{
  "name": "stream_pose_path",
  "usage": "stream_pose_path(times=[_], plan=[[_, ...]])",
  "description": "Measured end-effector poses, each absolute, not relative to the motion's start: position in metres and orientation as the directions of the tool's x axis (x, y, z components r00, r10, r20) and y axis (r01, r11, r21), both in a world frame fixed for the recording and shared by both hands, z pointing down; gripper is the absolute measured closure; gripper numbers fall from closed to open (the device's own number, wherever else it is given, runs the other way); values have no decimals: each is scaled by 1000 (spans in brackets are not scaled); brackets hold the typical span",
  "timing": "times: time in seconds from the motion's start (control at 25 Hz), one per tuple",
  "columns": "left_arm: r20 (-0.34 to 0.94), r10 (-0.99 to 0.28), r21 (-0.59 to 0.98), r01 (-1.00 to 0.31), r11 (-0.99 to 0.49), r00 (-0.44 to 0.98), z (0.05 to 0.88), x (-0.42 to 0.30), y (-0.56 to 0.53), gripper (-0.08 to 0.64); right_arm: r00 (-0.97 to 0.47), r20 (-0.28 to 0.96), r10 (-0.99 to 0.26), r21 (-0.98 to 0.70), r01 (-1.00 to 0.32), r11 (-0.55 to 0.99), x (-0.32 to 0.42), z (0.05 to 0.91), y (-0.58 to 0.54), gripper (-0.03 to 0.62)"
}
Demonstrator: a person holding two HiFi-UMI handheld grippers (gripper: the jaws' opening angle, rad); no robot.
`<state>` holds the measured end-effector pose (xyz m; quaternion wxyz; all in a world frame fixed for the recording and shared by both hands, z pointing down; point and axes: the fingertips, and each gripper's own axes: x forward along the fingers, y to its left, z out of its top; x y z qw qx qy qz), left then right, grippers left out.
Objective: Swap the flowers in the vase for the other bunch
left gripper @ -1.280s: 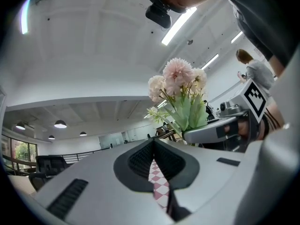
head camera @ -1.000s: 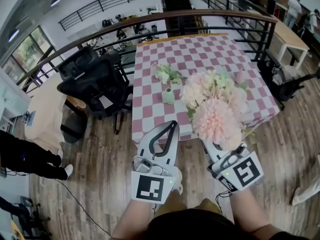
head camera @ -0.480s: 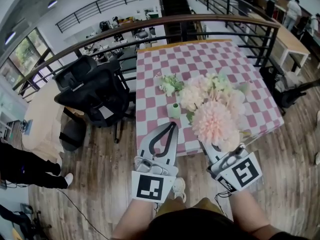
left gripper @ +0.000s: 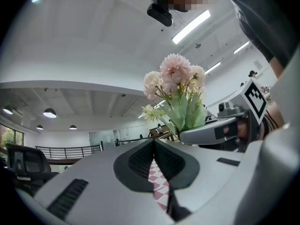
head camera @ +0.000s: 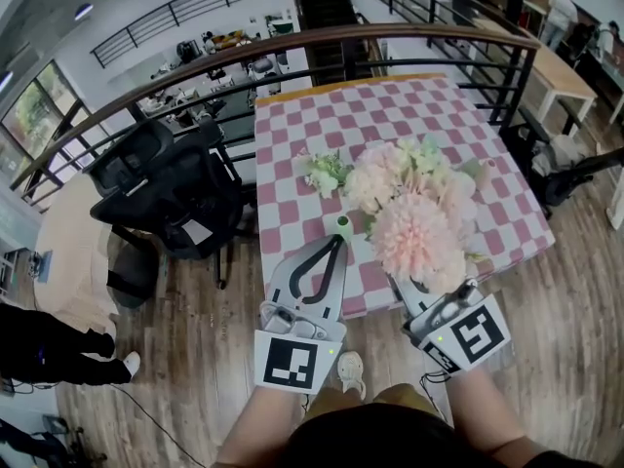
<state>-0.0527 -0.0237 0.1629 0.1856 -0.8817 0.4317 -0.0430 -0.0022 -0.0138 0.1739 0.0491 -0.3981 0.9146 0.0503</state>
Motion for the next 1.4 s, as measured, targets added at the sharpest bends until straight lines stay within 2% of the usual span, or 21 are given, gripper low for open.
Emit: stream_pose_path(times=[0.84, 1.4], plan=[[-57, -762, -369, -723, -585, 645, 184, -78, -85, 552, -692, -106, -714, 46, -721, 692, -28, 189, -68, 534], [-8, -814, -350, -764, -542, 581, 198, -64, -113, 552, -756, -96, -648, 9, -652, 759, -22, 192, -105, 534]])
